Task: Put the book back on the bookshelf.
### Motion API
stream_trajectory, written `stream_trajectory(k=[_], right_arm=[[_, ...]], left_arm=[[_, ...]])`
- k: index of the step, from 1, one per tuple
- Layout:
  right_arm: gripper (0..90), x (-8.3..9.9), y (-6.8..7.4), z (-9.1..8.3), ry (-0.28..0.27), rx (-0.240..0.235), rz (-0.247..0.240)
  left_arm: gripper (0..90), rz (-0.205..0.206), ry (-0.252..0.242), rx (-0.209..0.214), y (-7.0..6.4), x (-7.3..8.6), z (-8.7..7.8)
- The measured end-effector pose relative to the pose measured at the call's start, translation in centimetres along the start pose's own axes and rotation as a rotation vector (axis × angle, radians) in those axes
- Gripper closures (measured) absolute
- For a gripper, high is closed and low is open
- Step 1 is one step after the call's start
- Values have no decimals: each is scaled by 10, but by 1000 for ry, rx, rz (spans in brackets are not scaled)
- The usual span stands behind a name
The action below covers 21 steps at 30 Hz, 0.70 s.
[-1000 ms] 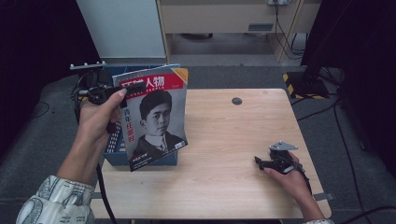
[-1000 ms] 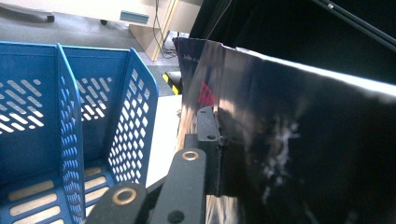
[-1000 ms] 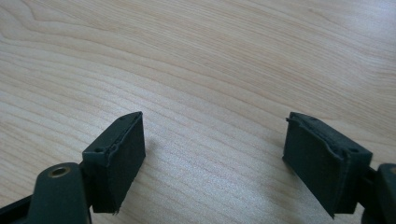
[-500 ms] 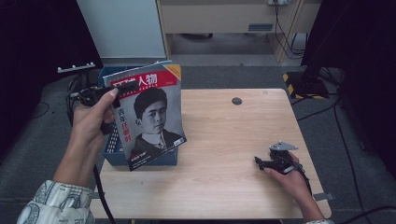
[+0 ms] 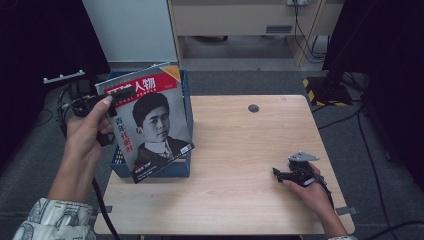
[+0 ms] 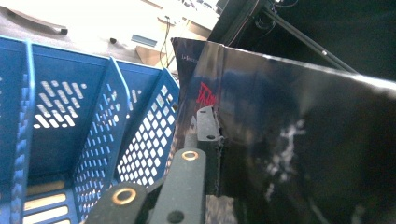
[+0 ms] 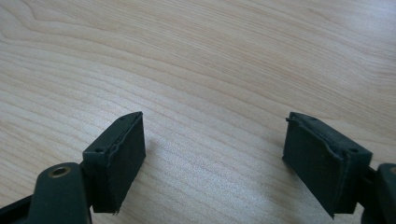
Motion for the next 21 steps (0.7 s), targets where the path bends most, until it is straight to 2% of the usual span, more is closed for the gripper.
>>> stream_trajectory(k=[7, 21], right_arm=[[211, 0, 0, 0, 2, -1, 2], [210, 0, 0, 0, 2, -1, -2]], left_arm=[[856, -32, -32, -6, 12, 2, -15], [855, -57, -68, -40, 28, 5, -44]])
Point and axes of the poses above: each handheld gripper's, and its own axes: z roughly forward along the jaws, x roughly out of its underside, y roughly to its left, the point moved 1 cm from there along z, roughly forward along the jaws, and after that the axes turned 14 degrees about y, right-handed, at the moved point
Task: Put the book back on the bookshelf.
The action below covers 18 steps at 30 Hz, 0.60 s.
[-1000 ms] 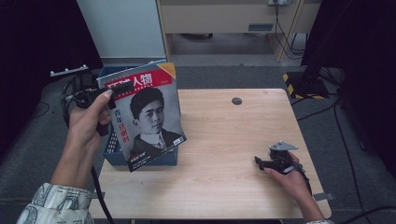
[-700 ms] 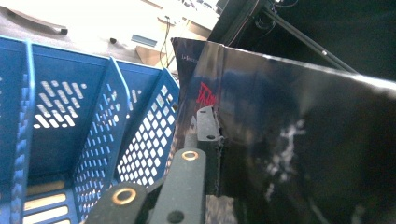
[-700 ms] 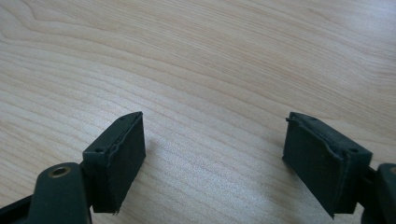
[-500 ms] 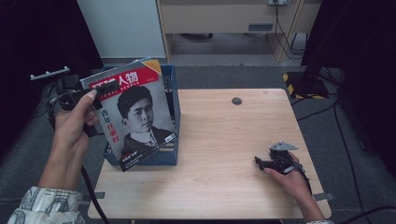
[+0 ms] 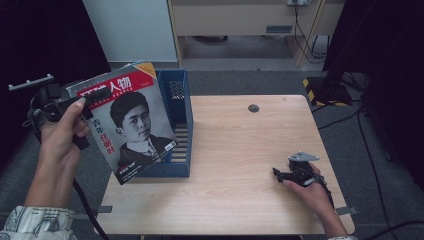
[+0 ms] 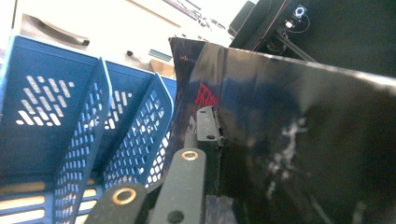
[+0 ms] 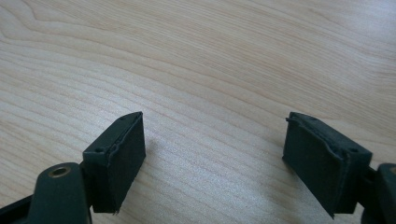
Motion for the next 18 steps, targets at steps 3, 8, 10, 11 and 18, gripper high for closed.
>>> stream_trajectory(k=[3, 8, 10, 11, 18], right_arm=[[211, 0, 0, 0, 2, -1, -2], [211, 0, 0, 0, 0, -1, -2], [211, 0, 0, 0, 0, -2, -1], [210, 0, 0, 0, 0, -1, -2], [211, 0, 0, 0, 1, -2, -1]], left_arm=[[855, -1, -5, -8, 2, -1, -5], [855, -3, -18, -21, 6, -3, -15], [855, 0, -20, -28, 8, -3, -19], [855, 2, -21, -33, 9, -3, -21], [855, -1, -30, -65, 23, -1, -36]])
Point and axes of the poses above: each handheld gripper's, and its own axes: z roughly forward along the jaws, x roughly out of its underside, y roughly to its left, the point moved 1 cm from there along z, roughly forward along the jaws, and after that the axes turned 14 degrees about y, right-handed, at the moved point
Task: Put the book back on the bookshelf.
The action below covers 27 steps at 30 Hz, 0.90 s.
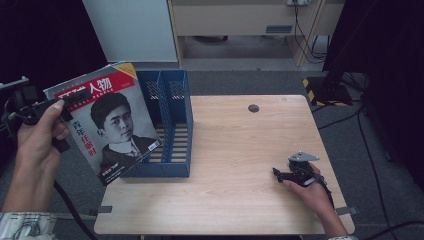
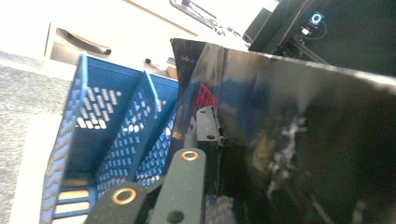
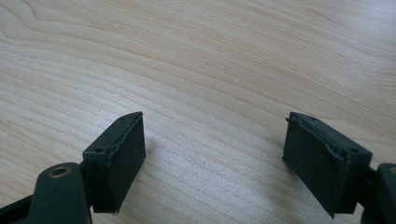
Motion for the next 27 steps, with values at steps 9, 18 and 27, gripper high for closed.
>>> stream_trajectory(k=[9, 18, 27], right_arm=[[211, 0, 0, 0, 1, 0, -1], [211, 0, 0, 0, -1, 0, -2], [211, 0, 0, 0, 0, 0, -1]], left_arm=[[855, -16, -13, -39, 20, 3, -17], [854, -7, -11, -91, 28, -1, -29], [855, -4, -17, -96, 37, -5, -29]])
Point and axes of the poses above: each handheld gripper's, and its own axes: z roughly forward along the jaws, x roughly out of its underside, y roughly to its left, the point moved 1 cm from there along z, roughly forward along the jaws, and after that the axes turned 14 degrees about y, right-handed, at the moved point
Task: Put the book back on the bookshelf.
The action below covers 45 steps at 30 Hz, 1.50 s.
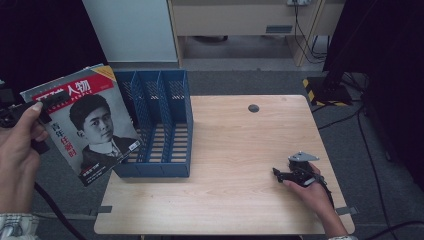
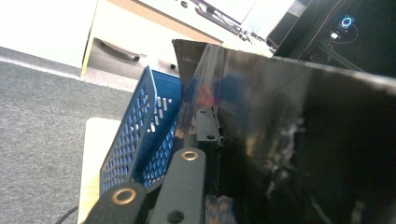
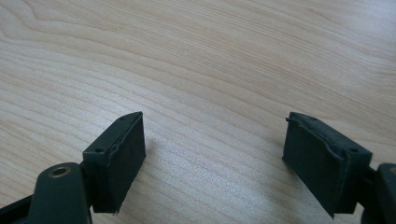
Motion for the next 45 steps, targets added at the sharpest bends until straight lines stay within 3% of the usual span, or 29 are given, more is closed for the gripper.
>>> stream_trajectory(k=[11, 22, 45], right_arm=[[211, 0, 0, 0, -1, 1, -1], [211, 0, 0, 0, 0, 0, 0], [211, 0, 0, 0, 1, 0, -1]], left_arm=[[854, 17, 9, -42, 9, -9, 5], [856, 51, 10, -92, 8, -11, 15], [855, 57, 5, -116, 5, -16, 42]])
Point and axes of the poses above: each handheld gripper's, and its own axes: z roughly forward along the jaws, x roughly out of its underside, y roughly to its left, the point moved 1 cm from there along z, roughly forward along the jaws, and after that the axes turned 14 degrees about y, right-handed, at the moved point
